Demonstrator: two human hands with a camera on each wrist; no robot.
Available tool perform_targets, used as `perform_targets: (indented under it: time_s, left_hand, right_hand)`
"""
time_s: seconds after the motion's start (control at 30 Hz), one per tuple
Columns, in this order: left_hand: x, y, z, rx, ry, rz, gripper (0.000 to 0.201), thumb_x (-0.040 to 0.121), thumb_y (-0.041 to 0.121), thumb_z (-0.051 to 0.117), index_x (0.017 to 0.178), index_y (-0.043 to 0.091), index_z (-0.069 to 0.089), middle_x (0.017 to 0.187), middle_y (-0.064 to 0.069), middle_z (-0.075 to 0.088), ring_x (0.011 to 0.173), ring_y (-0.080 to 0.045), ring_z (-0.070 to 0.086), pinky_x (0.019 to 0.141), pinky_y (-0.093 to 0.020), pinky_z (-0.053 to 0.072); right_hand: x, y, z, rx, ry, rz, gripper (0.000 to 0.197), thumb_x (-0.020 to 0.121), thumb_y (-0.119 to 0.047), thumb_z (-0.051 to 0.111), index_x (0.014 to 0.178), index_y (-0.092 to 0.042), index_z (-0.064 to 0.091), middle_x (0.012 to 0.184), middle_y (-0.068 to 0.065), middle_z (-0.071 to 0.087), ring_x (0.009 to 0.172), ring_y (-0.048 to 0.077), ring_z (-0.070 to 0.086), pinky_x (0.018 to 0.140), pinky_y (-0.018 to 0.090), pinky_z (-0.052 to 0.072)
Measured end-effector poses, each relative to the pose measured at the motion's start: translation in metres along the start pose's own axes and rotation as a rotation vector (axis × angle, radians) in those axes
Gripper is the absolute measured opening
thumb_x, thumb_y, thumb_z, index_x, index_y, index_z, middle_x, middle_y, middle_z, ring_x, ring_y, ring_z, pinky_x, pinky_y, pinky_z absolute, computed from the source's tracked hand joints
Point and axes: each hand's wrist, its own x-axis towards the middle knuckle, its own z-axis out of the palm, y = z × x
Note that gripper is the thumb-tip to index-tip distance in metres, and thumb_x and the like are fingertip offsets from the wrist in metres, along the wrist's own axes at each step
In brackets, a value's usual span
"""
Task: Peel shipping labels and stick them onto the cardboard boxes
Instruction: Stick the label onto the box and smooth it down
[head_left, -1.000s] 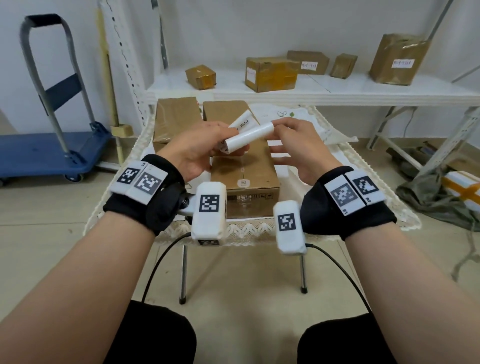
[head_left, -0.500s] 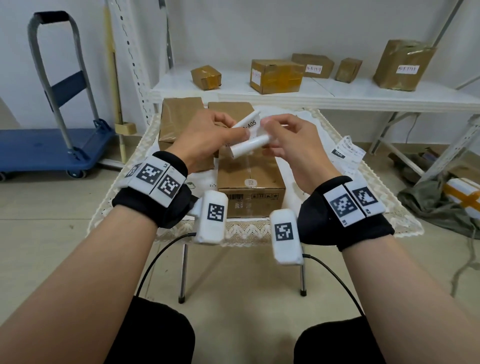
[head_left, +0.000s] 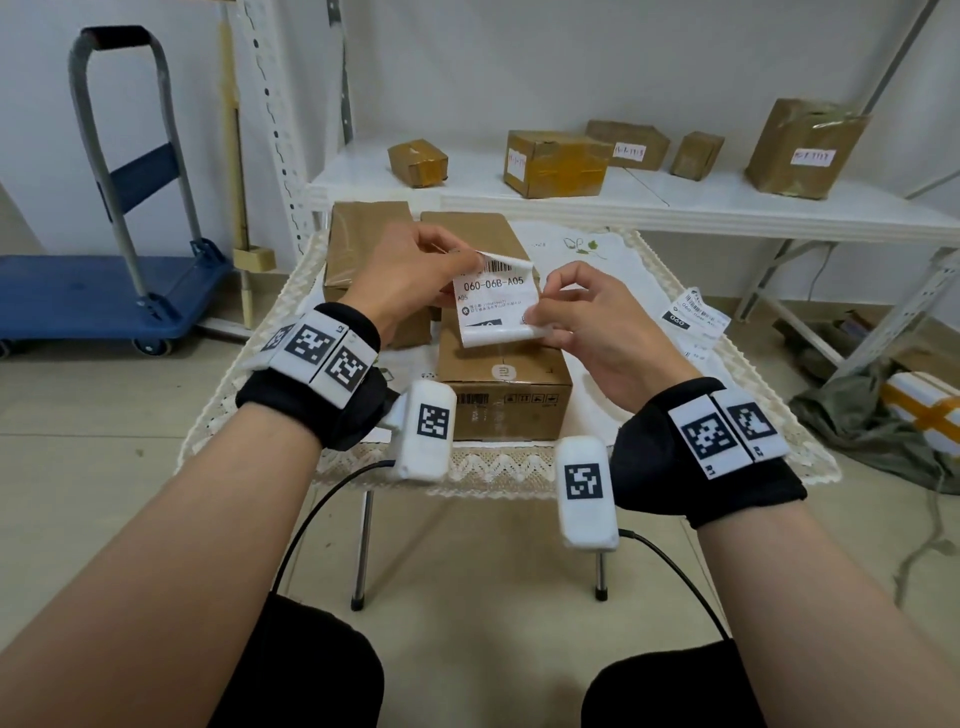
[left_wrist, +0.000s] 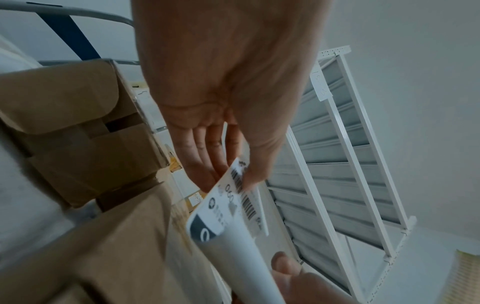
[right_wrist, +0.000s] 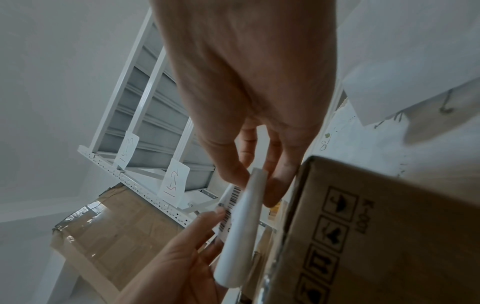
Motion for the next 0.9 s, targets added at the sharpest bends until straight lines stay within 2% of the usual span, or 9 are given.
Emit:
perform_targets:
  time_s: [0.1, 0.23, 0.33, 0.4, 0.47, 0.63, 0.7, 0.8, 0.9]
  left_hand:
    - [0.004, -0.002, 0.002, -0.015, 0.026, 0.001, 0.013, 0.092, 0.01, 0.072, 0.099, 0.002, 0.065, 0.098, -0.011, 0.075, 0.076, -0.01, 0.075, 0.061, -0.021, 0.06]
    - [0.007, -0.004, 0.006, -0.017, 0.024, -0.016, 0.018, 0.092, 0.008, 0.072, 0.104, -0.004, 0.067, 0.097, -0.012, 0.074, 0.072, -0.01, 0.075, 0.059, -0.02, 0.059]
    - [0.009, -0.005, 0.006, -0.018, 0.025, -0.026, 0.01, 0.092, 0.007, 0.072, 0.098, 0.0, 0.07, 0.094, -0.008, 0.074, 0.062, -0.005, 0.072, 0.058, -0.017, 0.057]
    - [0.011, -0.006, 0.006, -0.026, 0.024, -0.031, 0.009, 0.091, 0.006, 0.073, 0.097, 0.0, 0.071, 0.091, -0.006, 0.074, 0.06, -0.003, 0.071, 0.058, -0.016, 0.058]
    - [0.012, -0.007, 0.005, -0.029, 0.021, -0.038, 0.01, 0.09, 0.006, 0.073, 0.098, -0.001, 0.072, 0.09, -0.006, 0.074, 0.06, -0.004, 0.071, 0.059, -0.017, 0.058]
    - [0.012, -0.008, 0.004, -0.035, -0.001, -0.054, 0.008, 0.091, 0.005, 0.072, 0.097, -0.001, 0.071, 0.089, -0.006, 0.072, 0.058, -0.002, 0.071, 0.056, -0.014, 0.055]
    - [0.012, -0.008, 0.004, -0.034, -0.001, -0.054, 0.014, 0.091, 0.004, 0.072, 0.102, -0.004, 0.071, 0.088, -0.005, 0.071, 0.055, -0.002, 0.07, 0.054, -0.013, 0.054]
    - [0.013, -0.009, 0.004, -0.032, -0.001, -0.06, 0.016, 0.091, 0.003, 0.072, 0.104, -0.006, 0.071, 0.087, -0.005, 0.071, 0.054, -0.001, 0.069, 0.052, -0.013, 0.053]
    - [0.015, -0.01, 0.003, -0.036, -0.004, -0.064, 0.017, 0.09, 0.002, 0.072, 0.104, -0.007, 0.071, 0.088, -0.006, 0.072, 0.057, -0.004, 0.071, 0.055, -0.014, 0.055]
  right_hand:
    - [-0.001, -0.001, -0.002, -0.039, -0.013, -0.012, 0.023, 0.088, 0.011, 0.063, 0.091, -0.012, 0.064, 0.102, 0.012, 0.063, 0.09, 0.018, 0.064, 0.06, 0.016, 0.05]
    - [-0.003, -0.002, -0.002, -0.165, -0.022, -0.037, 0.016, 0.093, -0.003, 0.063, 0.091, -0.013, 0.076, 0.099, 0.006, 0.07, 0.09, 0.014, 0.06, 0.075, 0.026, 0.05]
    - [-0.007, -0.005, -0.001, -0.239, -0.018, -0.022, 0.015, 0.091, -0.015, 0.067, 0.094, -0.01, 0.08, 0.103, 0.004, 0.072, 0.081, 0.01, 0.055, 0.064, 0.018, 0.045]
    - [-0.009, -0.007, -0.001, -0.266, -0.009, -0.007, 0.019, 0.091, -0.019, 0.066, 0.094, -0.008, 0.081, 0.09, 0.001, 0.066, 0.074, 0.01, 0.05, 0.058, 0.016, 0.04]
    - [-0.009, -0.007, -0.001, -0.301, 0.008, 0.006, 0.019, 0.092, -0.024, 0.065, 0.085, -0.01, 0.076, 0.082, 0.001, 0.058, 0.074, 0.014, 0.046, 0.063, 0.023, 0.036]
    - [-0.009, -0.007, -0.002, -0.309, 0.042, 0.032, 0.032, 0.094, -0.038, 0.06, 0.085, -0.01, 0.071, 0.088, 0.003, 0.061, 0.081, 0.017, 0.048, 0.072, 0.031, 0.036]
    - [-0.01, -0.007, -0.005, -0.307, 0.046, 0.018, 0.04, 0.092, -0.04, 0.066, 0.092, 0.0, 0.074, 0.091, -0.004, 0.065, 0.079, 0.013, 0.051, 0.072, 0.025, 0.036]
    - [-0.013, -0.006, -0.008, -0.334, -0.022, -0.024, 0.014, 0.09, -0.024, 0.075, 0.09, -0.01, 0.077, 0.097, -0.008, 0.068, 0.066, -0.01, 0.056, 0.06, 0.006, 0.037]
    - [-0.013, -0.005, -0.008, -0.378, -0.039, -0.049, 0.005, 0.088, -0.015, 0.077, 0.093, -0.014, 0.076, 0.101, -0.004, 0.067, 0.066, -0.008, 0.056, 0.052, 0.001, 0.035]
